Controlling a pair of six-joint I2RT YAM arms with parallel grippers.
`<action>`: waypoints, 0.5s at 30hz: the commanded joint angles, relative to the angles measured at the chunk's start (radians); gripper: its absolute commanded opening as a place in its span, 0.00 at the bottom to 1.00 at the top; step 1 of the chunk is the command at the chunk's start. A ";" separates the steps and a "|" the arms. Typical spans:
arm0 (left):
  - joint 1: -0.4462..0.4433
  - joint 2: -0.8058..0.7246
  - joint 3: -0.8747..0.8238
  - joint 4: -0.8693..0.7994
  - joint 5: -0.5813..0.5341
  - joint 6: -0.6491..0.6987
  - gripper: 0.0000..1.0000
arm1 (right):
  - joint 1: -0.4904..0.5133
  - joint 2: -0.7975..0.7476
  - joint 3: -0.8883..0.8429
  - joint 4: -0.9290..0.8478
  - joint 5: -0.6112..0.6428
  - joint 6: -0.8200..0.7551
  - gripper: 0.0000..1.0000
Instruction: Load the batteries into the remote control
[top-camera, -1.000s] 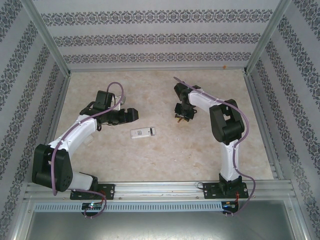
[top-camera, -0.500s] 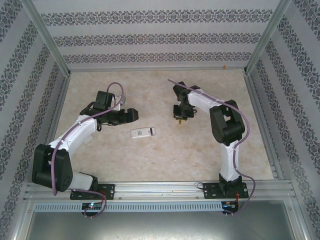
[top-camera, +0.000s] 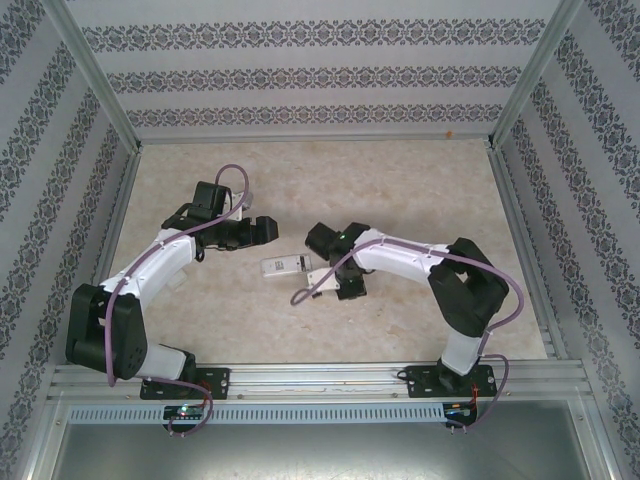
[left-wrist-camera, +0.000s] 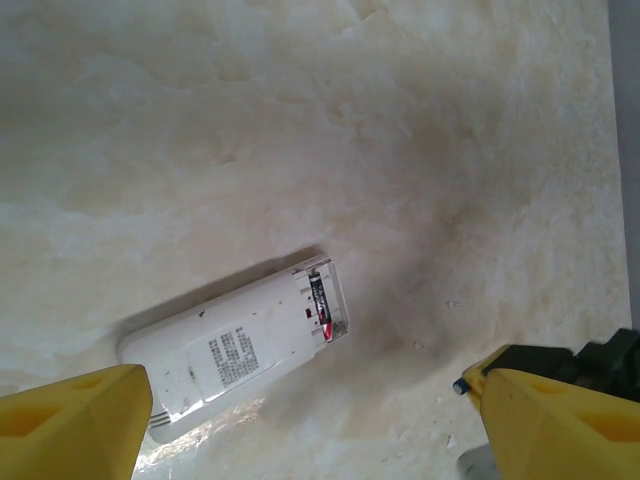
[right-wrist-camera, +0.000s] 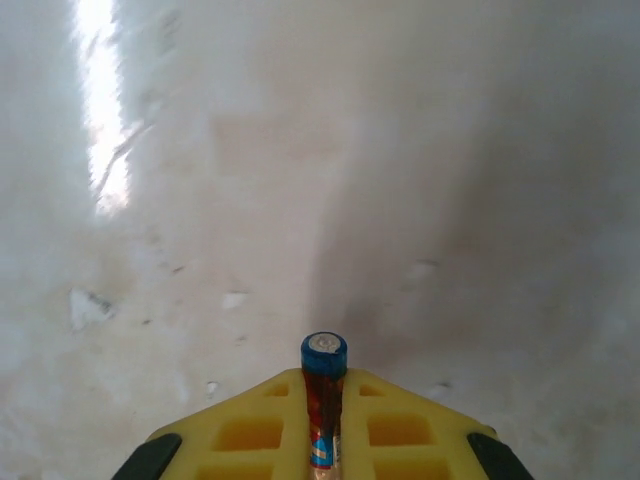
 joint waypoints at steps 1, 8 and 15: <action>-0.015 0.005 -0.021 0.045 0.027 -0.006 0.86 | 0.014 0.012 -0.007 0.035 0.097 -0.190 0.13; -0.015 0.022 -0.023 0.044 0.064 0.005 0.87 | 0.028 0.107 -0.010 0.144 0.124 -0.207 0.21; -0.015 0.024 -0.015 0.002 0.089 0.054 0.87 | 0.054 0.101 0.015 0.151 0.221 -0.137 0.32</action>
